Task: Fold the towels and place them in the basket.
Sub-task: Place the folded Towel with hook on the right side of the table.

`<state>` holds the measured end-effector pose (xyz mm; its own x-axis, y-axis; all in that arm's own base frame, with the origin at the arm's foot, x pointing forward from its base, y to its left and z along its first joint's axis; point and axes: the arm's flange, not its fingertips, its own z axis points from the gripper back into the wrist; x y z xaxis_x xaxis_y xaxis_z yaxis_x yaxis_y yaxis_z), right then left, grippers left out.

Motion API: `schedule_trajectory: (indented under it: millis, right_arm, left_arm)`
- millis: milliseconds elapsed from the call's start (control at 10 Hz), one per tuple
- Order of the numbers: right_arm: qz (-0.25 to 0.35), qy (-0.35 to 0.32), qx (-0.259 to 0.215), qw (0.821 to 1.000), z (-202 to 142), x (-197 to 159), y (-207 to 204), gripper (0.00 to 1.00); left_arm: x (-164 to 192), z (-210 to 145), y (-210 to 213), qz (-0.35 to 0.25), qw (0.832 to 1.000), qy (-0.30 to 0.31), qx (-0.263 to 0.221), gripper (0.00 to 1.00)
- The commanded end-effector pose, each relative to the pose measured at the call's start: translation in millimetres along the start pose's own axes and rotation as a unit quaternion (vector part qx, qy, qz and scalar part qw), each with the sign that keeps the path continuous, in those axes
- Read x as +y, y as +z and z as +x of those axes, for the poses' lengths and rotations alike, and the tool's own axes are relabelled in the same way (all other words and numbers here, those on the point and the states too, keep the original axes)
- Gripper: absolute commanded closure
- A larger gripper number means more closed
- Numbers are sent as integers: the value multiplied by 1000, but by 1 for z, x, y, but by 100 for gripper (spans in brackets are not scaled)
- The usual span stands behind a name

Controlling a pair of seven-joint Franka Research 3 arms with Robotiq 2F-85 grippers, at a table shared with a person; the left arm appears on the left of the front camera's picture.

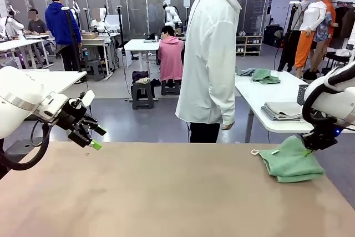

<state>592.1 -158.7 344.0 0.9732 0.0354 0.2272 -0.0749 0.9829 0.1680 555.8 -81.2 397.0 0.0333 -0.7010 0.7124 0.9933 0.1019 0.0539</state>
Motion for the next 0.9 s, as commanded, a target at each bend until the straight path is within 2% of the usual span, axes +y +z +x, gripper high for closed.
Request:
schedule_trajectory:
  millis: [0,100,200,300,400,500,600,700,800]
  right_arm:
    - [25,30,11,999,8,0,-1,75]
    - [27,35,10,999,10,-1,0,58]
    - [26,41,10,999,12,-2,2,55]
    - [16,45,9,999,15,-2,5,38]
    - [8,47,10,999,16,0,11,35]
    - [-1,53,15,999,16,3,22,18]
    - [-6,51,21,998,13,11,37,15]
    - [6,49,21,999,3,29,59,0]
    - [25,50,23,998,-15,60,89,0]
  left_arm:
    - [1,1,0,1,1000,-1,1,1]
    - [1,1,0,1,1000,-1,1,1]
    - [1,1,0,1,1000,-1,1,1]
    - [1,1,0,1,1000,-1,1,1]
    - [1,1,0,1,1000,-1,1,1]
    - [1,1,0,1,1000,-1,1,1]
    - [1,1,0,1,1000,-1,1,1]
    - [1,1,0,1,1000,-1,1,1]
    - [1,1,0,1,1000,-1,1,1]
